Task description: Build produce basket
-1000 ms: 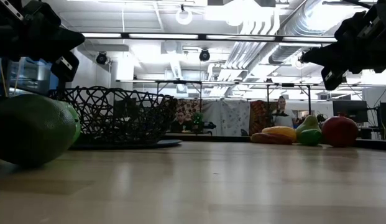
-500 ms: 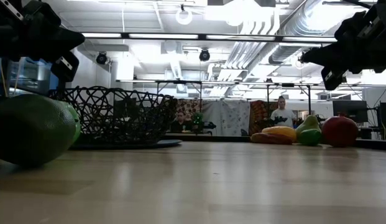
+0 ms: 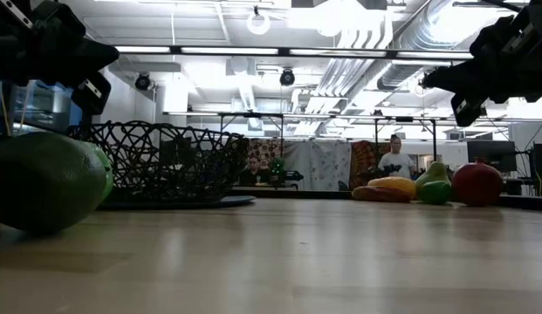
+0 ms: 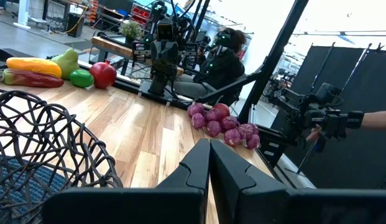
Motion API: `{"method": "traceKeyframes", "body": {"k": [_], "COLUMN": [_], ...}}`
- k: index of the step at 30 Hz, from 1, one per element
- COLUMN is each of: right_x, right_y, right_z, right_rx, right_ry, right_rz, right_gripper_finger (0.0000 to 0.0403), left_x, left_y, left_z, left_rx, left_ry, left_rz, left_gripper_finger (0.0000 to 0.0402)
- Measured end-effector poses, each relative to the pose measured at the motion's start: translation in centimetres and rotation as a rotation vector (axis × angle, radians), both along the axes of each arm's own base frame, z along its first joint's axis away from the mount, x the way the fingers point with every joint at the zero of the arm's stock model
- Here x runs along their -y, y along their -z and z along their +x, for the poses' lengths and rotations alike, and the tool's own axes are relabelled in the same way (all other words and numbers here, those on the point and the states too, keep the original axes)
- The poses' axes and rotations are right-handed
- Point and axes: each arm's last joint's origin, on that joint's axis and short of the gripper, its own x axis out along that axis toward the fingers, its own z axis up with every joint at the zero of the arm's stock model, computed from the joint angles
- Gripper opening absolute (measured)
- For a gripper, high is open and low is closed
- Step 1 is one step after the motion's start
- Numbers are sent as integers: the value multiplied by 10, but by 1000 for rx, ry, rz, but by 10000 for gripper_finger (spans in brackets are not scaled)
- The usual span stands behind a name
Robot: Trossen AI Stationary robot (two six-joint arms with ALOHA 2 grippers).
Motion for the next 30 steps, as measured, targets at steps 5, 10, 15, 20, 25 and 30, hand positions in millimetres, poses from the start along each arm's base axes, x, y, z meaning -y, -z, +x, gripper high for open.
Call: {"method": "traceKeyframes", "body": {"k": [5, 10, 15, 20, 25, 30], "right_x": [0, 0, 0, 0, 0, 0], "right_y": [0, 0, 0, 0, 0, -5], "right_z": [0, 0, 0, 0, 0, 0], "right_rx": [0, -1, 0, 0, 1, 59], "right_ry": [0, 0, 0, 0, 0, -3], "right_rz": [0, 0, 0, 0, 0, 85], "right_gripper_finger": [0, 0, 0, 0, 0, 0], "left_x": [0, 0, 0, 0, 0, 0], "left_y": [0, 0, 0, 0, 0, 0], "left_z": [0, 0, 0, 0, 0, 0], "left_rx": [0, 0, 0, 0, 0, 0], "left_ry": [0, 0, 0, 0, 0, 0], "left_rz": [0, 0, 0, 0, 0, 0], "left_gripper_finger": [1, 1, 1, 1, 1, 1]}}
